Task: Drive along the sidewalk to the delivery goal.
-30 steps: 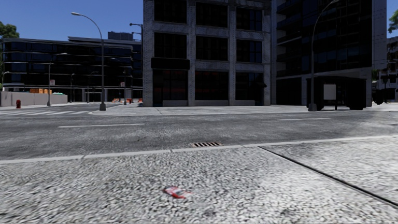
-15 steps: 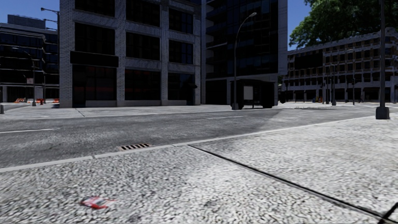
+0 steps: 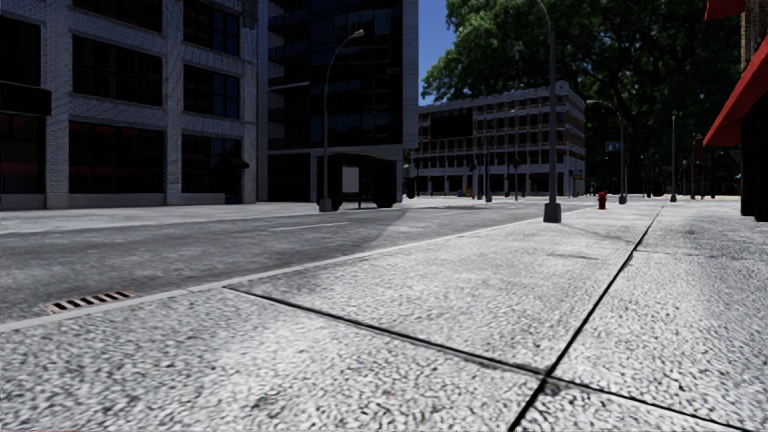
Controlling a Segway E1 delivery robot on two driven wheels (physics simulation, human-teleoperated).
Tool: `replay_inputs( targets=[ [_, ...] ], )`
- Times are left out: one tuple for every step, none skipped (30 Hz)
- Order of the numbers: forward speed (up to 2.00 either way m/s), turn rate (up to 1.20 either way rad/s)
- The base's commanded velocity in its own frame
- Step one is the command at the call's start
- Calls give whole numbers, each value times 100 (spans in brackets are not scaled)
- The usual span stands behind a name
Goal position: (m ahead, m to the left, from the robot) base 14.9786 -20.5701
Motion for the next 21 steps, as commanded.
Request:
replay_inputs(
  targets=[
    [200,0],
    [200,0],
    [200,0],
    [200,0],
    [200,0],
    [200,0],
    [200,0],
    [200,0],
    [200,0],
    [200,0],
    [200,0],
    [200,0],
    [200,0],
    [200,0],
    [200,0],
    [200,0],
    [200,0],
    [200,0],
    [200,0],
    [200,0],
    [200,0]
  ],
)
